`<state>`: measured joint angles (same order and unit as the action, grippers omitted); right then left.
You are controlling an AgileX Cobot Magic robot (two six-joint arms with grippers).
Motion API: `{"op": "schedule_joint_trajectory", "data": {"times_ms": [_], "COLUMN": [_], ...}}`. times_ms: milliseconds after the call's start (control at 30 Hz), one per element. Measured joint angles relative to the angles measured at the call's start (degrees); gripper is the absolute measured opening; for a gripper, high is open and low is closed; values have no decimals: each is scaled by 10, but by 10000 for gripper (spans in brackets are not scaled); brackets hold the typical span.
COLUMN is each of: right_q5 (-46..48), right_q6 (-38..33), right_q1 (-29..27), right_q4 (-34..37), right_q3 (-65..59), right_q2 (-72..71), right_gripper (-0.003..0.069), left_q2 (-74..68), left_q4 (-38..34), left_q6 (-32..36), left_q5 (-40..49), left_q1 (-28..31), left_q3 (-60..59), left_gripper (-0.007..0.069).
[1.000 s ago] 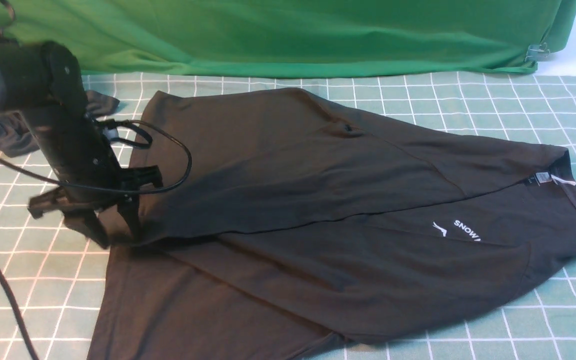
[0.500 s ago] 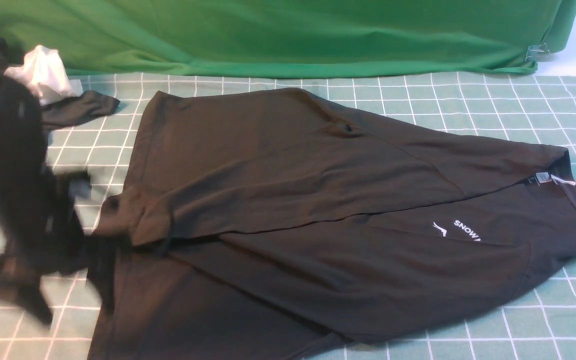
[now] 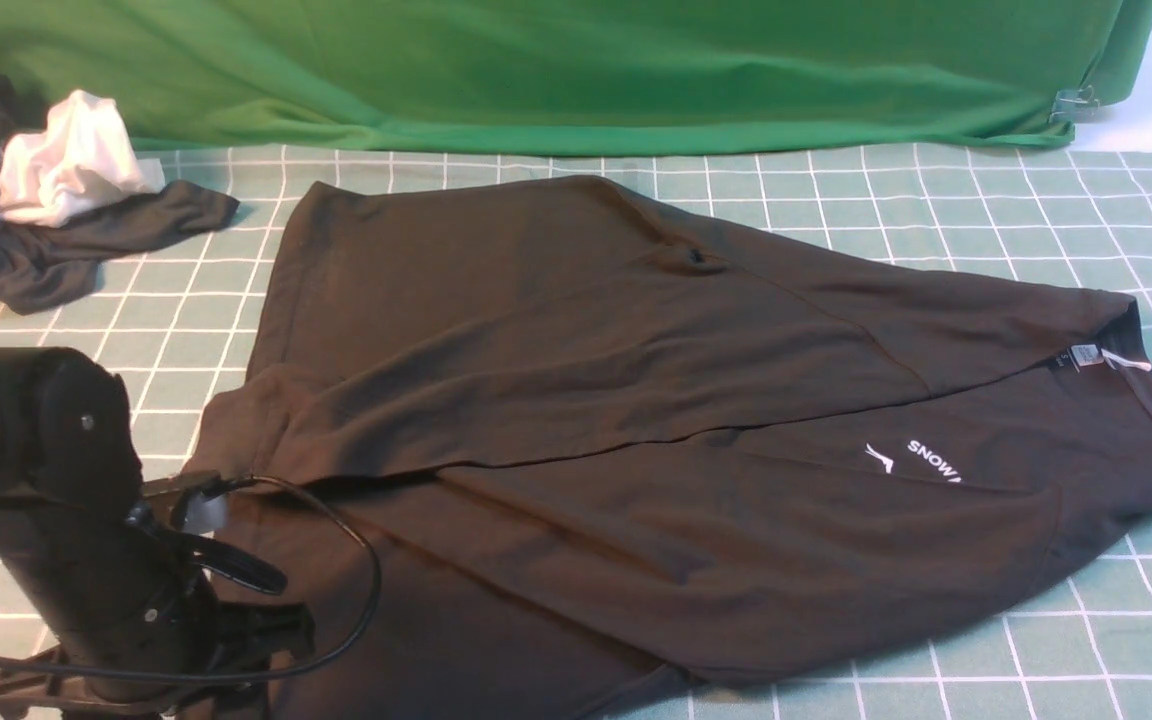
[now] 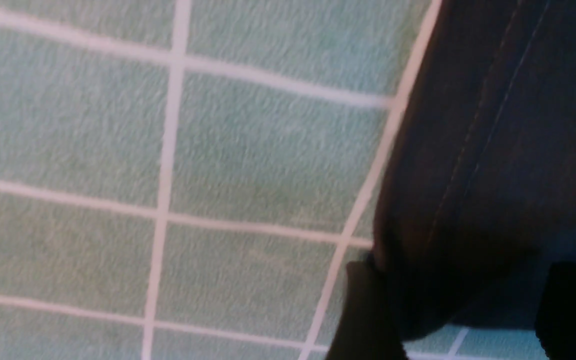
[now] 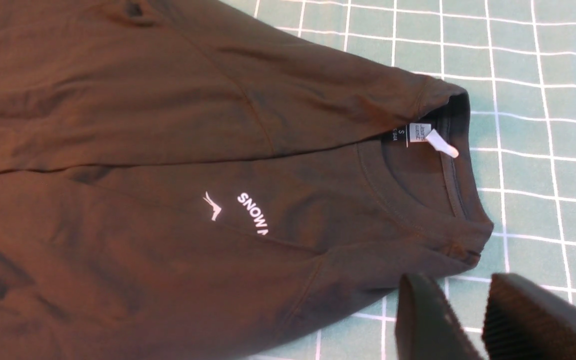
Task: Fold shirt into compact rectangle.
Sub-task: 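Grasp the near edge of the shirt at its hem and shoulder corners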
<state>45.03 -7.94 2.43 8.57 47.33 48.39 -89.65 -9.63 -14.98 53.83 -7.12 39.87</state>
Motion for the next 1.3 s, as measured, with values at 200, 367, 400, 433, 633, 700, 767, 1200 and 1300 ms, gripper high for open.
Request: {"op": "schedule_joint_trajectory", "data": {"times_ms": [200,367,400,433,633,700,767,1200,1300], "right_q5": [-4,-5,-5,-5,-6,-6,-1,-30,-63], "right_q6": [0,0,0,0,0,1,-20,-158,-144], "right_q1": [0,0,0,0,0,0,1,270,354], "right_q4": [0,0,0,0,0,4,27,14,-69], "right_q3": [0,0,0,0,0,0,0,-34,-34], "right_q2": [0,0,0,0,0,0,4,229,302], "right_gripper": [194,200,202,202,211,213,215,360,422], "left_q2": [-11,-11,-11,-11,20,42,71,90,90], "left_q4": [-8,-7,-7,-6,0,8,24,45,45], "left_q6": [-5,-10,-6,-1,4,4,4,12,18], "left_q5": [-9,-20,-20,-21,-17,-9,6,34,34], "left_q1": [-3,-3,-3,-3,-3,-3,-3,-3,-3], "left_q3": [0,0,0,0,9,21,45,59,59], "left_gripper": [326,111,70,41,16,16,16,16,16]}}
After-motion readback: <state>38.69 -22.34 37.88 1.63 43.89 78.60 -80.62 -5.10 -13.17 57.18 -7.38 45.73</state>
